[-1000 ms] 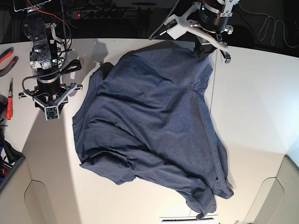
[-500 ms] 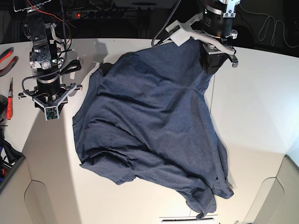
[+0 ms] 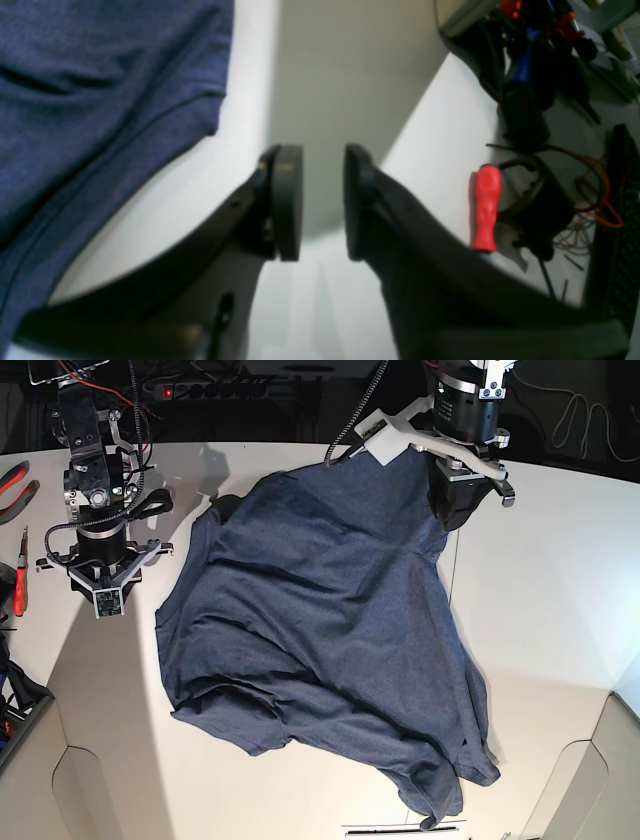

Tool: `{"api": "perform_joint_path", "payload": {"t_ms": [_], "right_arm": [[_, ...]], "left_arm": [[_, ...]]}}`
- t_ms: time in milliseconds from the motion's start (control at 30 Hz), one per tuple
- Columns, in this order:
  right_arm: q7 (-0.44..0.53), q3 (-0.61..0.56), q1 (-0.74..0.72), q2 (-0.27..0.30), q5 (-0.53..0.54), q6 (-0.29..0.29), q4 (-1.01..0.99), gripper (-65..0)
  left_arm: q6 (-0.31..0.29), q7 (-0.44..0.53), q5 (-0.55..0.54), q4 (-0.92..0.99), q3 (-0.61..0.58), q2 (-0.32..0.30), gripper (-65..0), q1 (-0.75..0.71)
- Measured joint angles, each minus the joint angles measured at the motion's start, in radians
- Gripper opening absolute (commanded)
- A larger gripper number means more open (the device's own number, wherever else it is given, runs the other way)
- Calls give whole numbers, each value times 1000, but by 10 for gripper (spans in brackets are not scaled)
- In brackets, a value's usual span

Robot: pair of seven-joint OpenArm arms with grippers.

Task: Layout the t-shirt on the table in an organized manner, then fold the t-shirt properly
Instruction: 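Release the shirt with the left gripper and move the right gripper over the shirt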

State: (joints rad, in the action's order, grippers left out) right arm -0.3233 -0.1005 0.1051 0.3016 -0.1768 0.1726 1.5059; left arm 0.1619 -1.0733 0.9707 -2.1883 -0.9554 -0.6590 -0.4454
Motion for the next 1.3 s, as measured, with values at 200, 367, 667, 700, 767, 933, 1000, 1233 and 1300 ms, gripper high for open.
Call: {"api": "perform_joint_path", "payload": {"t_ms": [200,367,667,700,767,933,1000,1233,1300], "right_arm": [[18,0,0,0,0,0,0,-520],[37,0,-12,0,-39,3,0,-650],[57,-17,-104,-7,65,-349,0,-650],[60,-26,-113,-16,96,-414,0,-650],[61,-41,-128,-40,135,-479,0,-650],[60,-48,-183,-100,137,-482,-56,-650],[61,-48,-235,-116,138,-483,-139,-650],[57,-48,-393,-138,135,-464,-462,-650],[56,-48,-414,-138,137,-434,-518,-650]], "left_arm": [[18,0,-2,0,0,0,-499,25],[21,49,-43,0,0,18,-500,83],[-18,164,-222,0,-1,134,-650,153],[-25,173,-240,0,-1,140,-650,158],[-30,186,-276,0,-1,149,-650,164],[-33,201,-352,9,21,149,-650,183],[-72,208,-421,42,61,149,-650,186],[-142,249,-563,251,233,192,-650,186],[-166,252,-610,296,271,203,-650,185]]}}
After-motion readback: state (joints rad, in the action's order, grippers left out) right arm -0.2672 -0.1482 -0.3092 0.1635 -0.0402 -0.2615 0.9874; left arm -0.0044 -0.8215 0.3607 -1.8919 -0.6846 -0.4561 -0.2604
